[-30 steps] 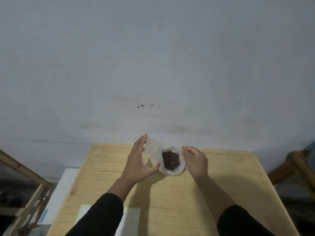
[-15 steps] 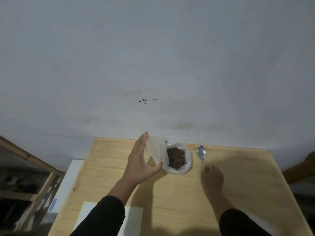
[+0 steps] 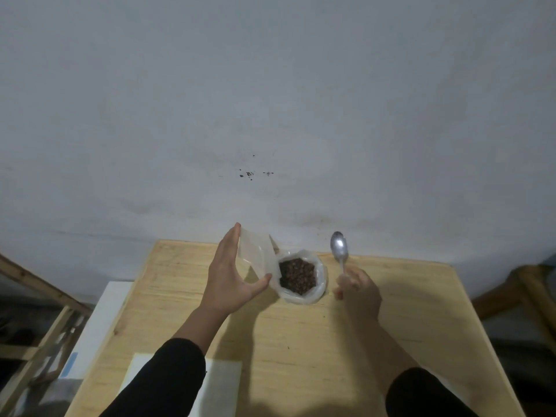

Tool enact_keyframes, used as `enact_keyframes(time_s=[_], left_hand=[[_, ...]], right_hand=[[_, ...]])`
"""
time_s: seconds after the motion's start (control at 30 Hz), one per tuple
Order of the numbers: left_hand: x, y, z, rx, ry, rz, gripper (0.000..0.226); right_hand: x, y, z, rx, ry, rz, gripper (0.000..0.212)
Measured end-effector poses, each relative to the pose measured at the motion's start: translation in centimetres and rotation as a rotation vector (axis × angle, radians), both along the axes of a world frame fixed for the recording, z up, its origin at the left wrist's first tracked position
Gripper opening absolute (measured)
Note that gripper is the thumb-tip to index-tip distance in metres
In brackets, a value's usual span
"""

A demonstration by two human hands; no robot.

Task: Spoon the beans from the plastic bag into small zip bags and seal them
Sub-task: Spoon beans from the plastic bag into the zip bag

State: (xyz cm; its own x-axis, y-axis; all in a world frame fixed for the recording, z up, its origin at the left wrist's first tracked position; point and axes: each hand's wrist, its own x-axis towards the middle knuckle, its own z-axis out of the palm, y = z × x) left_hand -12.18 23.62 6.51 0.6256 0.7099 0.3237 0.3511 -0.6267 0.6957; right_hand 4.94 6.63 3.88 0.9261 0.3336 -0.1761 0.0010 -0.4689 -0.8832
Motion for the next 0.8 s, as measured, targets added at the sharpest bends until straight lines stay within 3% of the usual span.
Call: enact_keyframes(time_s=[0.37, 0.47, 0.6, 0.8], left_hand=[[-3.1, 0.4, 0.5, 0.028, -0.003, 0.078, 0.111], [-3.5, 0.2, 0.1, 0.009, 0.009, 0.082, 0.112], [-3.4, -0.4, -0.3, -0.007, 0.022, 0.053, 0.113], [-3.4, 0.0, 0.2, 0.012, 0.018, 0.049, 0.112]], right_hand=[[-2.3, 0.1, -0.1, 0.241, 0.404, 0.260, 0.011], [-2.1, -0.5, -0.7, 0.175, 0.298, 0.279, 0.022], [-1.7, -1.1, -0.9, 0.194, 0.165, 0.203, 0.004], [-0.3, -1.1, -1.1, 0.213, 0.000, 0.166, 0.020]])
